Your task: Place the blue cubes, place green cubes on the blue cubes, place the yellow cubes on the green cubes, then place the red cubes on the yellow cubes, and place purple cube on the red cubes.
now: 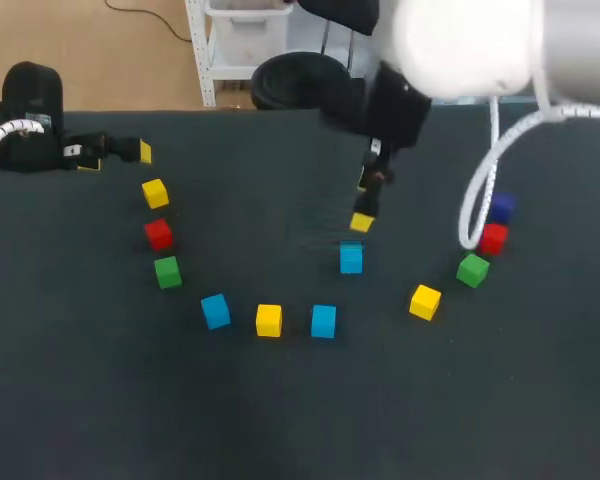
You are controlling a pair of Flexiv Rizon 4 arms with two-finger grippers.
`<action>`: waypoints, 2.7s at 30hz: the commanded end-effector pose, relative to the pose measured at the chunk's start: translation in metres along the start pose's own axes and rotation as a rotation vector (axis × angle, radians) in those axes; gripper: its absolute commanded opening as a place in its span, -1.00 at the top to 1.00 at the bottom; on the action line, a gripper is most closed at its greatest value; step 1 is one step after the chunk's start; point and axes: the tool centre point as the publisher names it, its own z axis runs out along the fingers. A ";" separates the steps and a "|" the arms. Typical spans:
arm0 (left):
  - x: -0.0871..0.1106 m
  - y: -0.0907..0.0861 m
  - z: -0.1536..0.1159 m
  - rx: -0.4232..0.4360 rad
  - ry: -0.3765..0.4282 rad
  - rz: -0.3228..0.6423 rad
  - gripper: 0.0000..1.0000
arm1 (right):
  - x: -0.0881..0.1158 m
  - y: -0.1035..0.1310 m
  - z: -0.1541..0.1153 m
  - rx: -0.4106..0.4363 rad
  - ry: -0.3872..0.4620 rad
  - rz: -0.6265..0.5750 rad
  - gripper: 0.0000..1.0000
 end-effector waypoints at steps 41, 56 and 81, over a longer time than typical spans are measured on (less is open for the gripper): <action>0.001 0.002 0.000 0.012 -0.007 0.002 -1.00 | -0.006 0.074 0.109 -0.014 0.108 -0.176 -1.00; 0.001 0.002 0.000 0.012 -0.007 0.002 -1.00 | -0.006 0.073 0.128 -0.035 0.151 -0.191 -1.00; 0.001 0.002 0.000 0.012 -0.007 0.002 -1.00 | -0.003 0.063 0.120 0.035 0.199 -0.257 1.00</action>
